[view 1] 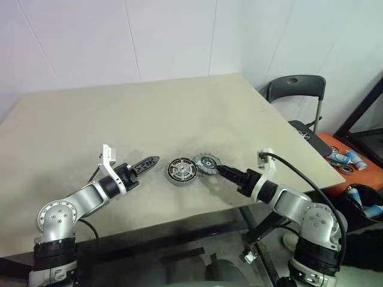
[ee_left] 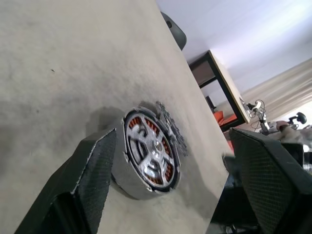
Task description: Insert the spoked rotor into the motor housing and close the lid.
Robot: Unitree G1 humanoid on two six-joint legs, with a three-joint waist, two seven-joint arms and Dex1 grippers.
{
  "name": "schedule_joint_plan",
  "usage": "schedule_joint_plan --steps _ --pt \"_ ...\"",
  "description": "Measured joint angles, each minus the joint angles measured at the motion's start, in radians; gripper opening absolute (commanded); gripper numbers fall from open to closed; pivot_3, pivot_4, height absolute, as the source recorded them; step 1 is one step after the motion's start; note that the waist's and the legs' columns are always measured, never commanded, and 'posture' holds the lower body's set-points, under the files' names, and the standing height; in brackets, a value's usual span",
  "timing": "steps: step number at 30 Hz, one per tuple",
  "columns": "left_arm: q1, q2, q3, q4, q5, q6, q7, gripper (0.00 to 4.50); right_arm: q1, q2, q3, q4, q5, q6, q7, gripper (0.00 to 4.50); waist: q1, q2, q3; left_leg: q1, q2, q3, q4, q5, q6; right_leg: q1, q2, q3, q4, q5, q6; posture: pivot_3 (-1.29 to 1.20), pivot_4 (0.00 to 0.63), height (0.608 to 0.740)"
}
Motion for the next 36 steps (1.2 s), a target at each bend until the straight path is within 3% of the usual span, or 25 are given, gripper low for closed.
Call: schedule_joint_plan --steps 14,36 --pt "-0.032 0.011 0.009 0.016 0.025 0.029 -0.023 3.91 0.003 0.106 -0.182 0.223 0.182 -0.039 -0.235 2.98 -0.003 0.0 0.0 -0.001 0.0 0.001 -0.003 -0.001 0.002 0.0 0.0 0.001 -0.004 0.0 0.001 0.0 0.0 0.74" --pt "-0.034 0.019 0.043 0.015 0.025 0.048 0.009 3.91 -0.078 0.096 0.013 0.418 0.091 -0.286 -0.237 2.98 -0.002 0.0 0.0 0.0 0.0 0.001 -0.008 -0.001 0.002 -0.002 0.0 0.001 -0.004 0.001 0.005 0.0 0.0 0.74"
